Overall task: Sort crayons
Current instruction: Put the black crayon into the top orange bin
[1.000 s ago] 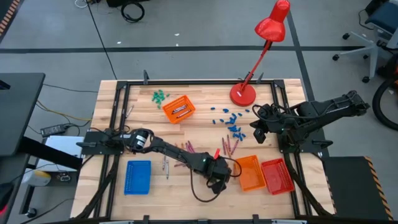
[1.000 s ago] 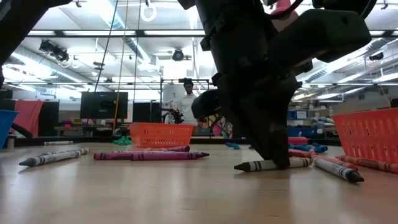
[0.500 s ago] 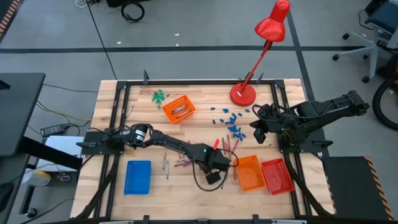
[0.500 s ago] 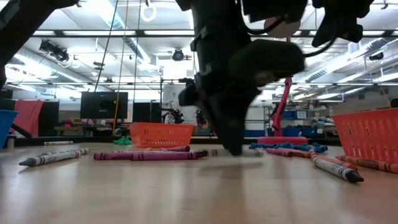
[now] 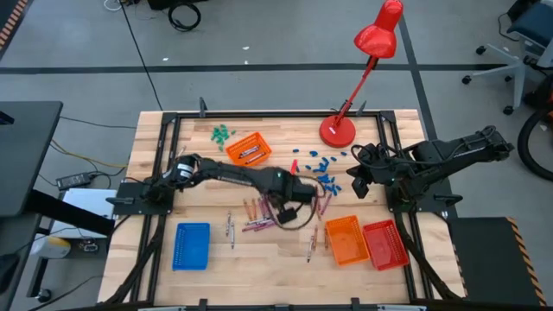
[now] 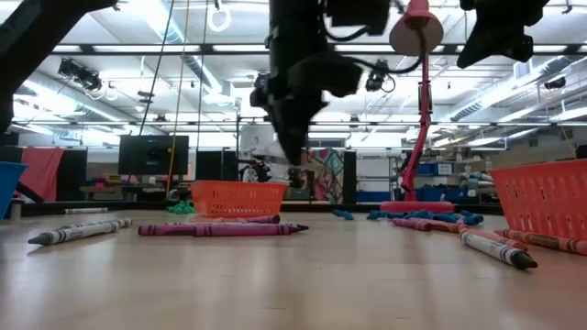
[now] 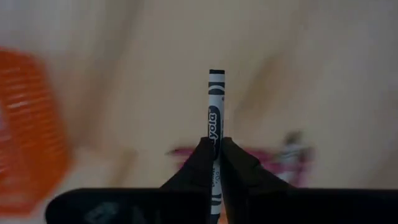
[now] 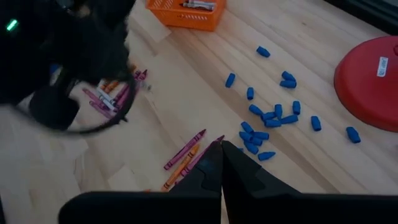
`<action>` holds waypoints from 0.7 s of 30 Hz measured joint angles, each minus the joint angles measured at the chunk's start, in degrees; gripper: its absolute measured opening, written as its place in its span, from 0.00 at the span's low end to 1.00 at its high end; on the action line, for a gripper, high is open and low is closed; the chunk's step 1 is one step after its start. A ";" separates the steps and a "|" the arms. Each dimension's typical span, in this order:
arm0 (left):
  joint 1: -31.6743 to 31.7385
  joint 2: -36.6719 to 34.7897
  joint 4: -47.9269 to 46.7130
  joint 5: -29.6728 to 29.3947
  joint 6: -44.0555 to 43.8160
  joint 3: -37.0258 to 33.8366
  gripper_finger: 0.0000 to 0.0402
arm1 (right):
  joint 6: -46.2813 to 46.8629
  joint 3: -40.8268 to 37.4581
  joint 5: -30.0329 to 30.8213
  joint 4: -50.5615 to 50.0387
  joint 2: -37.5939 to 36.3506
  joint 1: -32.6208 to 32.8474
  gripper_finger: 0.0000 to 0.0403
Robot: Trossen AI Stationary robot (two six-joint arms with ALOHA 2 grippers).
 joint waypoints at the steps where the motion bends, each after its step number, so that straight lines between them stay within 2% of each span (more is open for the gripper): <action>1: 0.83 -0.23 -1.15 -0.81 0.79 0.00 0.04 | 0.00 0.00 0.01 0.06 -0.01 0.00 0.02; 8: 6.79 -2.23 -8.40 -7.80 8.74 0.02 0.03 | -0.74 -0.02 0.07 -0.49 -0.11 0.02 0.02; 12: 11.62 -4.53 -7.94 -8.83 12.83 0.07 0.03 | -1.64 -0.01 1.61 -0.59 -0.09 0.00 0.02; 15: 14.88 -6.21 -8.13 -6.87 15.44 0.10 0.03 | -1.60 -0.02 2.54 -0.66 -0.09 0.00 0.02; 17: 16.26 -7.73 -8.94 -2.92 17.39 0.09 0.03 | -1.62 -0.02 2.54 -0.73 -0.11 0.00 0.02; 19: 16.44 -9.21 -11.39 0.29 18.44 0.13 0.03 | -1.63 -0.01 2.54 -1.04 -0.11 0.00 0.02; 21: 15.95 -10.47 -15.32 1.00 19.57 0.11 0.03 | -1.27 -0.02 2.58 -1.72 -0.11 0.00 0.02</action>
